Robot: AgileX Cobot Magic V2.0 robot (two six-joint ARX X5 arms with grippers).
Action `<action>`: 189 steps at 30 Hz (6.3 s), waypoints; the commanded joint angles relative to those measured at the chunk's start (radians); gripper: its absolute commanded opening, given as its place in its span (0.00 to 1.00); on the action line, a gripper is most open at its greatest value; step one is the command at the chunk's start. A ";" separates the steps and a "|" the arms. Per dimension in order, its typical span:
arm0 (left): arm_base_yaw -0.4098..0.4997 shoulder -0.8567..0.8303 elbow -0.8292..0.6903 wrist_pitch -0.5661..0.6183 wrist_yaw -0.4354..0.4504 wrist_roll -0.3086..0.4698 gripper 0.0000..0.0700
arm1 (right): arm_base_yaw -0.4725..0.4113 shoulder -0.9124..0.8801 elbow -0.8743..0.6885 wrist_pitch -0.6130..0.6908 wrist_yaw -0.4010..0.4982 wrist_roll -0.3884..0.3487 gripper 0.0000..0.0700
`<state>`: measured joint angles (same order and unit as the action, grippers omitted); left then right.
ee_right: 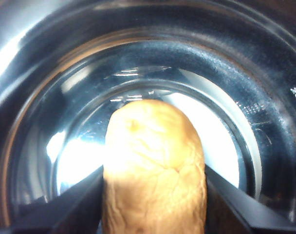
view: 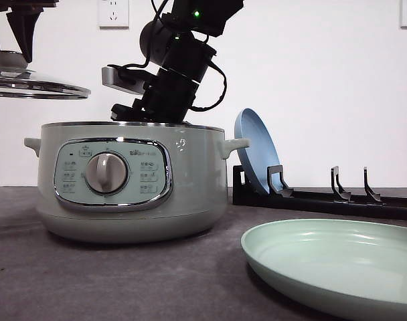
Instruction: Transfer potato from steamer to green plate
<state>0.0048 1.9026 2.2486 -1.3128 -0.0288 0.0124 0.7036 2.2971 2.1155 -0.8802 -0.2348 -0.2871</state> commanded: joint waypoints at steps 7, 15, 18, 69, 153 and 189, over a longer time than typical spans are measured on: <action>0.002 -0.018 0.048 0.019 -0.002 0.002 0.00 | 0.007 -0.032 0.223 -0.186 -0.002 0.036 0.36; 0.002 -0.018 0.049 0.019 -0.002 -0.005 0.00 | 0.007 -0.204 0.256 -0.405 0.003 0.059 0.36; 0.002 -0.018 0.048 0.017 -0.002 -0.005 0.00 | 0.007 -0.286 0.222 -0.458 0.009 0.071 0.36; 0.002 -0.018 0.048 -0.004 -0.002 -0.024 0.00 | -0.002 -1.155 -1.463 0.314 0.185 0.561 0.36; -0.424 -0.017 0.043 -0.049 0.092 -0.054 0.00 | -0.032 -1.711 -0.760 -0.253 0.237 0.650 0.84; -0.484 -0.010 -0.102 0.024 0.092 -0.036 0.00 | -0.032 -1.711 -0.760 -0.251 0.237 0.647 0.84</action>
<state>-0.4751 1.9007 2.1174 -1.3133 0.0589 -0.0375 0.6628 0.5812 1.3400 -1.1403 0.0002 0.3565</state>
